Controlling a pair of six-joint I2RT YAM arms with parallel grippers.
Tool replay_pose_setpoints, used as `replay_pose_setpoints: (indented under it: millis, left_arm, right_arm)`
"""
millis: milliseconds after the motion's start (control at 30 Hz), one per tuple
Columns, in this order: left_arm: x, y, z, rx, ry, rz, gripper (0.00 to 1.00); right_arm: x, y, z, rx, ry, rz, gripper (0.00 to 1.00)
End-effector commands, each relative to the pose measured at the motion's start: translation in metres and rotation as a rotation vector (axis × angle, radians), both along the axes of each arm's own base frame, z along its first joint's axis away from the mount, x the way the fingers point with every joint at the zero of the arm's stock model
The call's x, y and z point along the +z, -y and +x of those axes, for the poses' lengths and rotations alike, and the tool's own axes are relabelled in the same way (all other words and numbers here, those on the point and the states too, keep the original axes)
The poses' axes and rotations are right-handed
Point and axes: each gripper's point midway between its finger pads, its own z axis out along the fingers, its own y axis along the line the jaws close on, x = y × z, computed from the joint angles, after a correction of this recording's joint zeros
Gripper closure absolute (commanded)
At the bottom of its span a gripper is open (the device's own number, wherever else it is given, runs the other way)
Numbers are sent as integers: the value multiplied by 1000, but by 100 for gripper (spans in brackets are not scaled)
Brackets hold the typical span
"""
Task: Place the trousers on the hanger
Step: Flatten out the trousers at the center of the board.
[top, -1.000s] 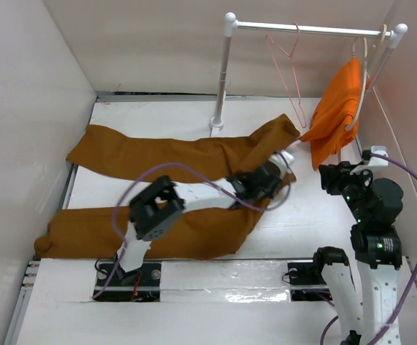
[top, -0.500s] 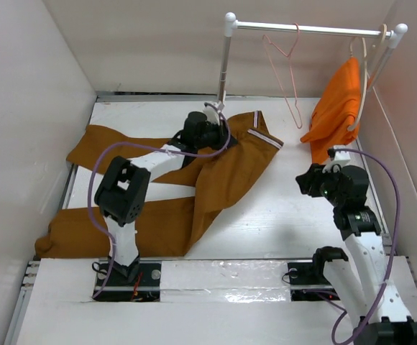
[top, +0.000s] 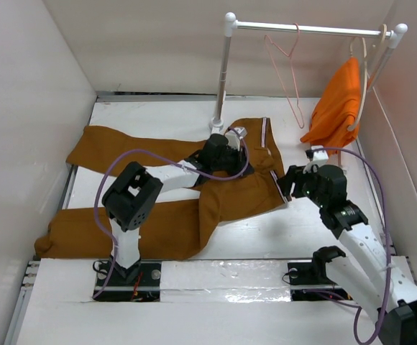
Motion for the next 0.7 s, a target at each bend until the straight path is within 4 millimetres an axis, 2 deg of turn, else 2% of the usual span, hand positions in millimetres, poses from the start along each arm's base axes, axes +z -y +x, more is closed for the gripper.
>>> replay_pose_setpoints:
  millis: [0, 33, 67, 100, 167, 200, 233, 300, 367, 400, 433, 467, 500, 533, 567, 600, 633, 667]
  left_arm:
    - [66, 38, -65, -165, 126, -130, 100]
    - [64, 45, -79, -197, 125, -124, 100]
    - [65, 60, -103, -250, 129, -121, 100]
    - [53, 65, -113, -269, 110, -94, 98]
    - [47, 74, -119, -266, 119, -70, 97]
    - [39, 77, -120, -261, 114, -56, 97]
    - [35, 78, -116, -240, 113, -47, 99]
    - [35, 76, -93, -184, 108, -43, 100]
    - [33, 74, -81, -157, 97, -41, 100]
    - [23, 74, -79, -168, 70, -26, 98]
    - [21, 79, -90, -239, 47, -42, 90]
    - [23, 86, -97, -278, 40, -55, 73]
    - [12, 89, -105, -309, 16, -34, 63]
    - [9, 94, -117, -349, 34, -18, 53]
    - [6, 94, -122, -354, 38, -4, 35]
    - [14, 95, -127, -360, 57, -16, 27]
    - [18, 98, -138, -397, 61, -33, 22]
    - [25, 98, -141, -413, 66, -51, 14]
  right_arm:
    - [42, 24, 11, -146, 147, 5, 37]
    - [40, 36, 10, -193, 134, -6, 38]
    - [40, 40, 9, -209, 132, -6, 39]
    - [34, 45, 8, -230, 116, -15, 39]
    - [17, 58, 4, -277, 59, -26, 37]
    - [1, 58, 0, -271, 21, -22, 32]
    - [-6, 52, -2, -239, 5, 3, 31]
    - [-29, 43, -9, -202, -42, 64, 30]
    - [-36, 47, -12, -219, -44, 73, 30]
    - [-36, 48, -12, -225, -30, 72, 30]
    - [-32, 50, -13, -233, -9, 73, 30]
    - [-30, 56, -12, -269, -3, 65, 29]
    - [-27, 59, -10, -287, 6, 64, 18]
    - [-24, 62, -7, -304, 8, 62, 13]
    - [-19, 70, -1, -349, 20, 43, 11]
    - [-19, 73, 2, -362, 18, 32, 7]
    - [-20, 84, 6, -410, 11, 14, 6]
    - [-18, 89, 10, -424, -11, -1, 6]
